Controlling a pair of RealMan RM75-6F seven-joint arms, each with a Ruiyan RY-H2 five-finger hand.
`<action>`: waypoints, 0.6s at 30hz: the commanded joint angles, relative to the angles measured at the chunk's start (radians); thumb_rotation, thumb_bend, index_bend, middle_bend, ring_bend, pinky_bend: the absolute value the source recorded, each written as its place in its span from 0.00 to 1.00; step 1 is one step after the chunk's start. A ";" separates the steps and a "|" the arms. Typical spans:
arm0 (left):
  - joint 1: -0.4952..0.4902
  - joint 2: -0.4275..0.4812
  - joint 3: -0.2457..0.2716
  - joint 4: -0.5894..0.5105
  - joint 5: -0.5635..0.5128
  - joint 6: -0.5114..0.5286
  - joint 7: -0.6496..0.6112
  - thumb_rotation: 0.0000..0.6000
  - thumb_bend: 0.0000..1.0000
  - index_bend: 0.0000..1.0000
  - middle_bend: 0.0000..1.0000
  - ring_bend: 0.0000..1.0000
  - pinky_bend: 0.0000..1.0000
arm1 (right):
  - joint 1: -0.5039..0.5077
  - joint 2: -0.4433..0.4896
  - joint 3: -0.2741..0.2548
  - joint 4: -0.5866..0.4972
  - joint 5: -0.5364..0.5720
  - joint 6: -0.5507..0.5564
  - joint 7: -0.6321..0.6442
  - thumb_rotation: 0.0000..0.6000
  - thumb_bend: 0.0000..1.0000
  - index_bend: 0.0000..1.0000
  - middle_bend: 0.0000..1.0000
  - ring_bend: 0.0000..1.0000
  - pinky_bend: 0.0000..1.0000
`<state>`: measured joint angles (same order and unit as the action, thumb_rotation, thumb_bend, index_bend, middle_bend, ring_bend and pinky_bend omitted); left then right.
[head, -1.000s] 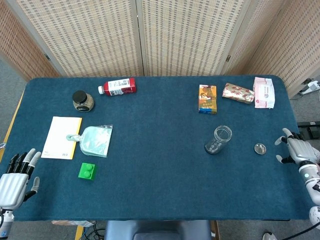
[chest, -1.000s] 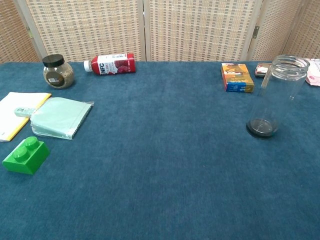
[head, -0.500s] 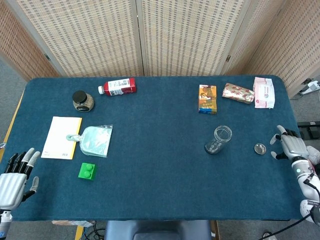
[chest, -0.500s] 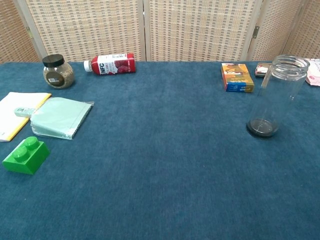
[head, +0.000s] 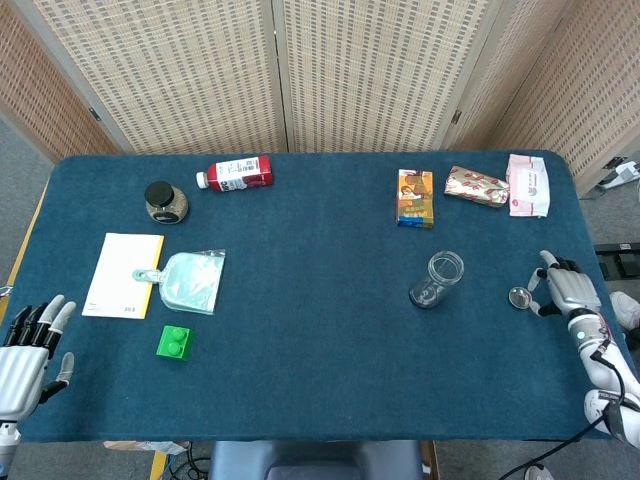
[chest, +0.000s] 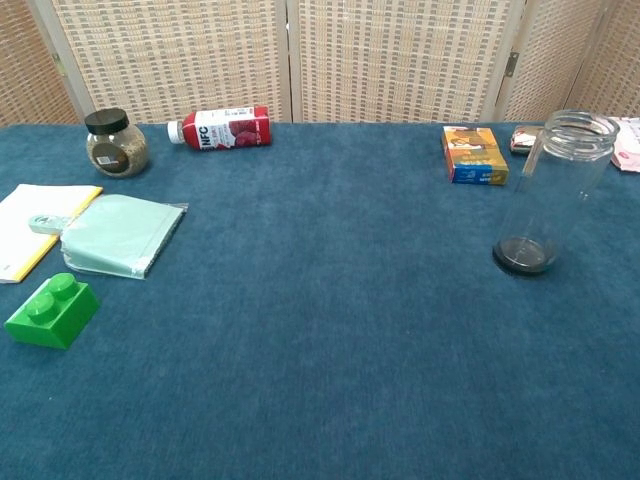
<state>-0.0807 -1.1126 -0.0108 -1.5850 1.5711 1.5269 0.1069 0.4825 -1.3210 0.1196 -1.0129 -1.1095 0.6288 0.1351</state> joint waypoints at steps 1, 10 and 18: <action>0.002 0.002 0.000 -0.002 0.003 0.005 -0.002 1.00 0.50 0.00 0.00 0.00 0.00 | 0.002 -0.006 0.000 0.006 0.001 -0.003 -0.003 1.00 0.34 0.48 0.00 0.00 0.00; 0.005 0.006 0.003 -0.002 0.014 0.012 -0.010 1.00 0.50 0.00 0.00 0.00 0.00 | 0.011 -0.031 0.000 0.036 0.003 -0.020 -0.007 1.00 0.34 0.49 0.00 0.00 0.00; 0.004 0.006 0.003 0.005 0.022 0.017 -0.023 1.00 0.50 0.00 0.00 0.00 0.00 | 0.019 -0.043 0.004 0.054 0.000 -0.031 -0.006 1.00 0.34 0.51 0.00 0.00 0.00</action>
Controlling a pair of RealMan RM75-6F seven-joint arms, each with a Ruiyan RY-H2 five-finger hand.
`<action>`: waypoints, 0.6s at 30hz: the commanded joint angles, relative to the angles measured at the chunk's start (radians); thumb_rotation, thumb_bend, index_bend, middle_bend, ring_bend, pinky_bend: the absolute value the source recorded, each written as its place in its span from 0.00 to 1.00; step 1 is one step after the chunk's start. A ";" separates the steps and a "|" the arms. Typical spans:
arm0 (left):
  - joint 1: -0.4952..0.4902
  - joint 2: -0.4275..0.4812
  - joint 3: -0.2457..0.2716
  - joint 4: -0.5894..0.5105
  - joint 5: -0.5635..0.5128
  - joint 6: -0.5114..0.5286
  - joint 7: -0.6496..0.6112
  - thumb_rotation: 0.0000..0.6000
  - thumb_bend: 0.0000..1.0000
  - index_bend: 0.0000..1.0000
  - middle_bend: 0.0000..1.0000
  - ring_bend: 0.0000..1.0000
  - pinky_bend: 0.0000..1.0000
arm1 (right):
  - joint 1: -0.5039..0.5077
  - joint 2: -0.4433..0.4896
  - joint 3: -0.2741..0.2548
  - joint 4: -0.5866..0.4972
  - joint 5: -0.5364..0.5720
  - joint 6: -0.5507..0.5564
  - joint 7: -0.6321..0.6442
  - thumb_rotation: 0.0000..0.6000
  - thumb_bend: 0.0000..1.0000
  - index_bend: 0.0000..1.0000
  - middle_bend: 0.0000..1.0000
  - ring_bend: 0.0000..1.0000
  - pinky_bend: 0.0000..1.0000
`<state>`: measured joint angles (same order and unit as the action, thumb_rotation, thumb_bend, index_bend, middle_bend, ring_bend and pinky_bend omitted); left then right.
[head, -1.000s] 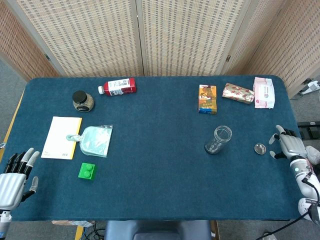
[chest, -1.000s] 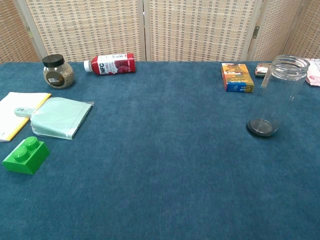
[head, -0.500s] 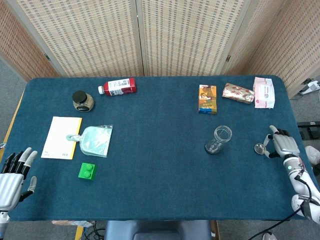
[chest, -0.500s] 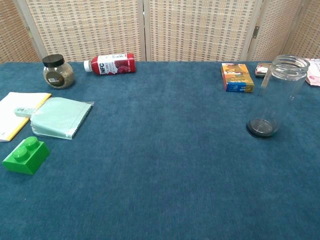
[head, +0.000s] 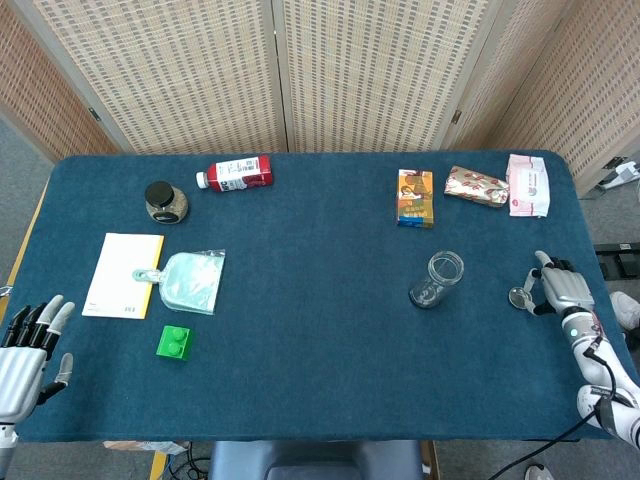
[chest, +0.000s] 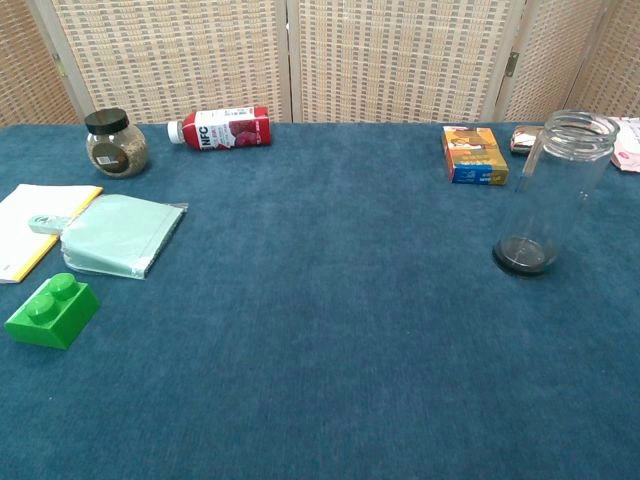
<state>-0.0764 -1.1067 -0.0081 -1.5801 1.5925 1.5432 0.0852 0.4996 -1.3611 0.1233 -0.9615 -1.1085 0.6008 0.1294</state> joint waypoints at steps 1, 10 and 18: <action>0.000 0.000 0.000 0.001 0.001 0.001 -0.003 1.00 0.50 0.00 0.00 0.00 0.00 | 0.003 -0.005 0.000 0.005 -0.002 -0.004 0.000 1.00 0.34 0.51 0.00 0.00 0.00; 0.001 0.004 -0.001 0.007 0.009 0.010 -0.023 1.00 0.50 0.00 0.00 0.00 0.00 | 0.013 -0.033 -0.001 0.038 -0.005 -0.023 0.000 1.00 0.34 0.53 0.00 0.00 0.00; 0.001 0.005 -0.002 0.015 0.012 0.013 -0.036 1.00 0.50 0.00 0.00 0.00 0.00 | 0.020 -0.047 0.001 0.055 -0.012 -0.031 0.005 1.00 0.34 0.54 0.00 0.00 0.00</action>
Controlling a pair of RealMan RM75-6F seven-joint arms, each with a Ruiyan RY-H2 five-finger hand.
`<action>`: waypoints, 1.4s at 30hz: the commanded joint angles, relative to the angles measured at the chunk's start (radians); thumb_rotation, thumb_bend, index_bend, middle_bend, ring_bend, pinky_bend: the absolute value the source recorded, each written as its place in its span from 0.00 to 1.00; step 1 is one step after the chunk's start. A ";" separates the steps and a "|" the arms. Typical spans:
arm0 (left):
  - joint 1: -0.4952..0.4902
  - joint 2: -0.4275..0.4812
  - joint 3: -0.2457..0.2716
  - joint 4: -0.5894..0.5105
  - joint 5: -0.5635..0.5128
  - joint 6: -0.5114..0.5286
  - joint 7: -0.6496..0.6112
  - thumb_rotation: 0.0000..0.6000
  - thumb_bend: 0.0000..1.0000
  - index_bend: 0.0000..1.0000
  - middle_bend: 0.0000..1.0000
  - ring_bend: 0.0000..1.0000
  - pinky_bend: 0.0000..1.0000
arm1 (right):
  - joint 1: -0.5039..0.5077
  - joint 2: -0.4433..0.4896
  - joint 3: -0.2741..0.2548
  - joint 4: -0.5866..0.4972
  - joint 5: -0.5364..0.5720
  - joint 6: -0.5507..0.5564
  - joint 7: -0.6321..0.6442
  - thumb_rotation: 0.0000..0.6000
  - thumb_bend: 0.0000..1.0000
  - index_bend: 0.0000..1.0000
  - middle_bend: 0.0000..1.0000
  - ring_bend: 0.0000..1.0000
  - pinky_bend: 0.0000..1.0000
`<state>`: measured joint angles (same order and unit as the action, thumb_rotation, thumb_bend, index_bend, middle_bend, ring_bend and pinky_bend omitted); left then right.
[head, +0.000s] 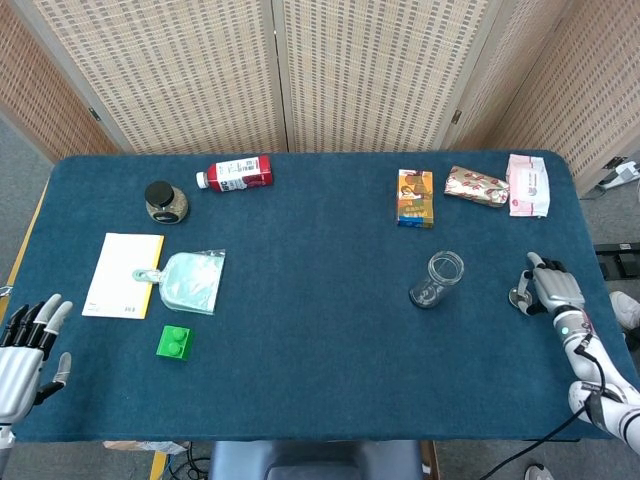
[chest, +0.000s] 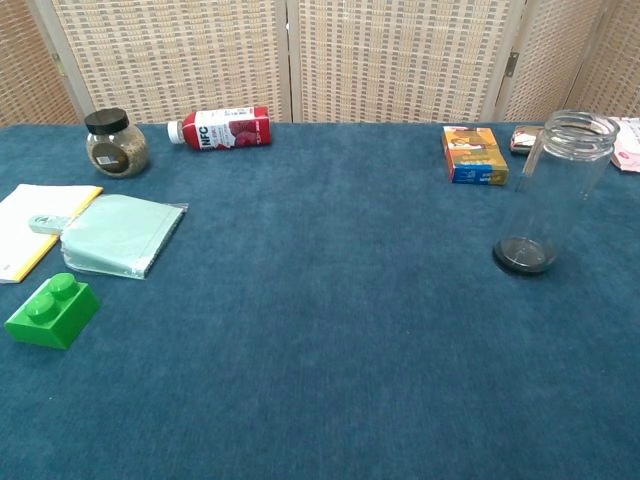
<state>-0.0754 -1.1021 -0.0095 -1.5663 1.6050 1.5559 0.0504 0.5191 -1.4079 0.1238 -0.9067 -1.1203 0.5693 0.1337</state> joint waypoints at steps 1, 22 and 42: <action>-0.001 0.000 -0.001 0.002 0.000 0.000 -0.002 1.00 0.50 0.00 0.00 0.00 0.00 | 0.001 0.000 0.001 0.001 -0.001 0.000 0.000 1.00 0.34 0.54 0.00 0.00 0.00; 0.000 -0.003 -0.002 0.027 0.030 0.030 -0.046 1.00 0.50 0.00 0.00 0.00 0.00 | 0.007 0.004 0.004 -0.011 0.027 -0.007 -0.045 1.00 0.33 0.60 0.00 0.00 0.00; -0.001 -0.013 -0.004 0.060 0.067 0.073 -0.094 1.00 0.51 0.00 0.00 0.00 0.00 | 0.020 -0.009 0.009 0.006 0.065 -0.017 -0.097 1.00 0.35 0.65 0.00 0.00 0.00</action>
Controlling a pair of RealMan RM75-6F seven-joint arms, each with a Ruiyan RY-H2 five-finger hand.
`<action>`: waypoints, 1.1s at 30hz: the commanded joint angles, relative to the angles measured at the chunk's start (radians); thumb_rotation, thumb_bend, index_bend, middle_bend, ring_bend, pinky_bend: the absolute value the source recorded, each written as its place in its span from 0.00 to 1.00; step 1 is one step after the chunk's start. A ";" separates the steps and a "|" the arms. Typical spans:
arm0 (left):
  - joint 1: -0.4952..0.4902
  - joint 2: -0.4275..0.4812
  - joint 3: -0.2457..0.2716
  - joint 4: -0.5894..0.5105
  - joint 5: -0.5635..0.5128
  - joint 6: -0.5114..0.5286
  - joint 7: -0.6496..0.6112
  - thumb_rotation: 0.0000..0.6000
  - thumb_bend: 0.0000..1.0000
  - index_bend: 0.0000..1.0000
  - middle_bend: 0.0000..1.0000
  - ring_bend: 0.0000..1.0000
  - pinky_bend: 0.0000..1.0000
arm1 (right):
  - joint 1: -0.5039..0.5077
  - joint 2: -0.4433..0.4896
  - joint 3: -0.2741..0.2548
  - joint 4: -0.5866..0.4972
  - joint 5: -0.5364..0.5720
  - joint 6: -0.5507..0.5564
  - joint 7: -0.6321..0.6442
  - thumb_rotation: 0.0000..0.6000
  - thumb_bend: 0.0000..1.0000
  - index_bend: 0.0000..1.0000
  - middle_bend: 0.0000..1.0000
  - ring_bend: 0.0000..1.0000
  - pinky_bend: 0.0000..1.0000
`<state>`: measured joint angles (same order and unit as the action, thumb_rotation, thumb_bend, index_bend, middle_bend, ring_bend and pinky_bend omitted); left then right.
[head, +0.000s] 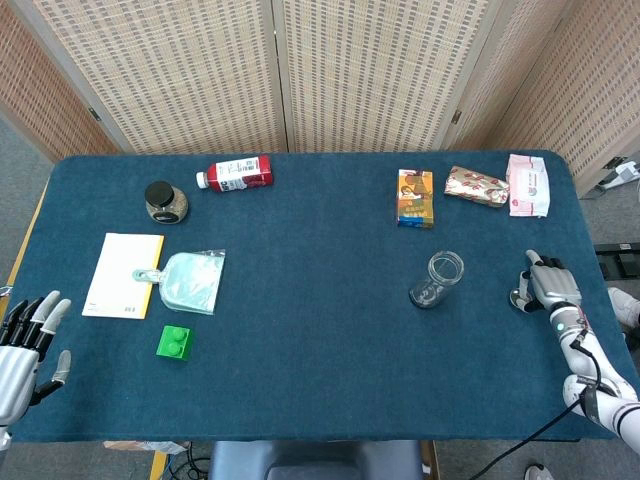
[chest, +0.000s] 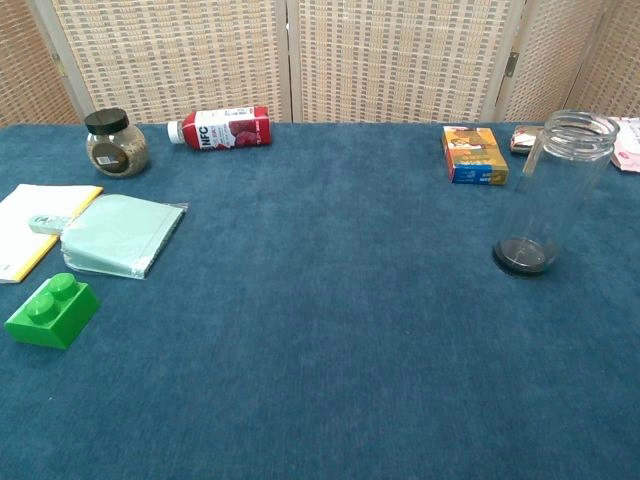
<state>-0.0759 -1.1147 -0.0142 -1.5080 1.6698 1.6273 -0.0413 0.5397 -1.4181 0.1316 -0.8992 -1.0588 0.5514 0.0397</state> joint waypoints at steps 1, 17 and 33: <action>0.000 -0.001 0.000 0.002 0.003 0.003 -0.003 1.00 0.51 0.00 0.00 0.00 0.00 | -0.001 0.002 0.001 -0.002 0.005 0.001 -0.005 1.00 0.35 0.66 0.00 0.00 0.00; 0.000 -0.004 0.000 0.004 0.005 0.009 0.003 1.00 0.51 0.00 0.01 0.00 0.00 | -0.009 0.081 0.019 -0.108 0.031 0.068 -0.057 1.00 0.36 0.67 0.01 0.00 0.00; -0.002 -0.012 -0.001 0.000 0.000 0.002 0.028 1.00 0.51 0.00 0.01 0.00 0.00 | 0.019 0.319 0.072 -0.482 0.126 0.186 -0.200 1.00 0.34 0.67 0.01 0.00 0.00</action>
<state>-0.0781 -1.1269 -0.0151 -1.5076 1.6698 1.6294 -0.0135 0.5473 -1.1387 0.1901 -1.3312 -0.9581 0.7160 -0.1304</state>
